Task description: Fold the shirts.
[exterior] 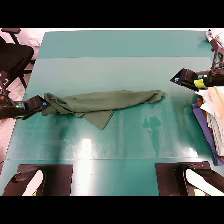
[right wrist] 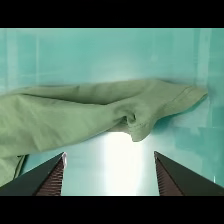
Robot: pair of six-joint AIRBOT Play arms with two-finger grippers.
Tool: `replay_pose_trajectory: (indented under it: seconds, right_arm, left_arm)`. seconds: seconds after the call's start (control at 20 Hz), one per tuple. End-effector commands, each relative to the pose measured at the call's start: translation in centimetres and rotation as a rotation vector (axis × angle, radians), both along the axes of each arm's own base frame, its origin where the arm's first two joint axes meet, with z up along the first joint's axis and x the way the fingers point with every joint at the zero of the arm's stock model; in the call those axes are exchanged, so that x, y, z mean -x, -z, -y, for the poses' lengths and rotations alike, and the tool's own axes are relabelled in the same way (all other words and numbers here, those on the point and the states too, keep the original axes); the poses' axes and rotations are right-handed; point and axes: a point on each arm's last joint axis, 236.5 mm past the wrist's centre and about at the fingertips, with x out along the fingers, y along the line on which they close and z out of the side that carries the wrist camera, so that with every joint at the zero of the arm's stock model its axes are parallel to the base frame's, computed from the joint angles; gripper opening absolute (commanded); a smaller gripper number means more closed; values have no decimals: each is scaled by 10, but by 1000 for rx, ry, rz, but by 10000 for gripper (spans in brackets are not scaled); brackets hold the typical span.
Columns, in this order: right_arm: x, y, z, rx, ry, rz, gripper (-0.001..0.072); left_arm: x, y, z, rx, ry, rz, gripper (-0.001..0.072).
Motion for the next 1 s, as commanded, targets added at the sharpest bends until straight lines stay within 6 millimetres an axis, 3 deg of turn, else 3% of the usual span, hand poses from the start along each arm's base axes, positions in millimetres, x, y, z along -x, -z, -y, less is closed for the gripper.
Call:
replay_pose_trajectory:
  seconds: [0.0,0.2,0.35,0.5,0.55,0.6,0.65,0.95]
  right_arm:
    - [-1,11,-7,11,-55,-22,629]
    - [11,29,-46,66,-301,-38,629]
    - [11,43,-70,66,-365,-58,629]
    - [11,51,-89,66,-406,-62,628]
    - [12,53,-95,66,-421,-67,628]
    - [14,55,-100,65,-435,-71,628]
    - [16,57,-105,66,-451,-76,628]
    - [38,56,-156,130,-707,-11,628]
  left_arm:
    - [-22,19,-12,92,-186,77,701]
    - [-47,20,-20,98,-219,184,701]
    - [-61,29,-18,100,-195,200,681]
    - [-70,31,-19,87,-176,228,400]
    - [-71,29,-19,82,-166,240,261]
    - [-72,27,-16,73,-143,251,53]
    - [-73,25,-14,62,-115,266,26]
    - [-73,22,-6,61,-68,282,26]
